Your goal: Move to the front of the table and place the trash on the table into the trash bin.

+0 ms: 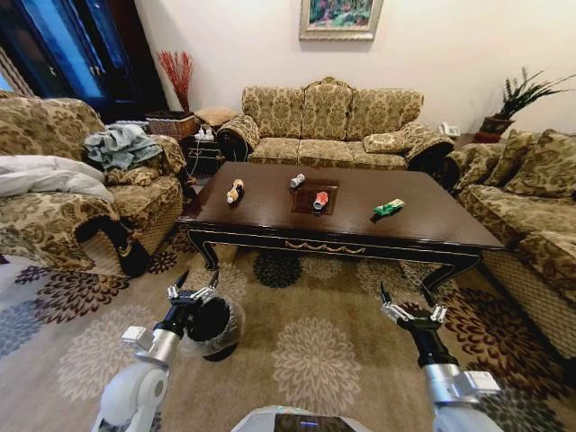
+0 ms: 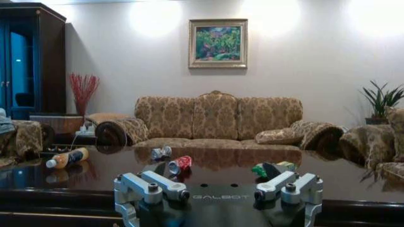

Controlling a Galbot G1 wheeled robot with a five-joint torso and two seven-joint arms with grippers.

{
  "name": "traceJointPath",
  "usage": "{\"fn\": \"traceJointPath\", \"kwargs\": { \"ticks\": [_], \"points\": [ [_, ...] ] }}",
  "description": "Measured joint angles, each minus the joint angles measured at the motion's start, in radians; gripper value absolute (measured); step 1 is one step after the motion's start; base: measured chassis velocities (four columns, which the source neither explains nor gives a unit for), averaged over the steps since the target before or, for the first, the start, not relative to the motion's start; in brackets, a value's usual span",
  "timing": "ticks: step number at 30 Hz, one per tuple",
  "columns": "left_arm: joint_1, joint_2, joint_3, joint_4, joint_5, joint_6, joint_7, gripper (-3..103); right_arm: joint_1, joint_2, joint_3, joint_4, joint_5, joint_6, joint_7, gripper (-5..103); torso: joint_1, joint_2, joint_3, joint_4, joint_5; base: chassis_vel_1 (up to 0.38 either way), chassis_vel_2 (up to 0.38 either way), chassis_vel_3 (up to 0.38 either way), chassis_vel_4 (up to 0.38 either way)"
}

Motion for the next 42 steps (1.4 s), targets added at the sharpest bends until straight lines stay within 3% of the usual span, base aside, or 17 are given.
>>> {"fn": "traceJointPath", "kwargs": {
  "ticks": [13,25,32,38,42],
  "points": [
    [0.001,-0.009,-0.050,-0.133,0.025,0.091,-0.065,100,0.008,-0.038,-0.002,0.009,0.012,-0.067,0.008,100,0.000,0.000,0.000,0.0001,0.0001,0.000,0.000,0.000,0.000],
    [0.081,-0.025,-0.048,-0.201,0.020,0.064,-0.075,100,0.024,-0.021,-0.002,0.088,0.011,-0.129,0.027,100,0.000,0.000,0.000,-0.0001,0.0000,0.000,0.000,0.000,0.000],
    [0.095,-0.023,-0.044,-0.284,-0.013,0.107,-0.108,100,0.036,0.022,-0.007,0.107,-0.013,-0.164,0.025,100,0.000,0.000,0.000,-0.0001,-0.0001,0.000,0.000,0.000,0.000],
    [0.114,-0.047,-0.030,-0.304,0.022,0.119,-0.134,100,0.030,0.005,-0.007,0.103,0.001,-0.115,0.018,100,0.000,0.000,0.000,0.0001,0.0001,0.000,0.000,0.000,0.000],
    [0.114,-0.034,-0.043,-0.304,0.015,0.129,-0.149,100,0.037,-0.024,0.012,0.103,0.031,-0.120,0.024,100,0.000,0.000,0.000,0.0001,0.0001,0.000,0.000,0.000,0.000]
  ]
}}
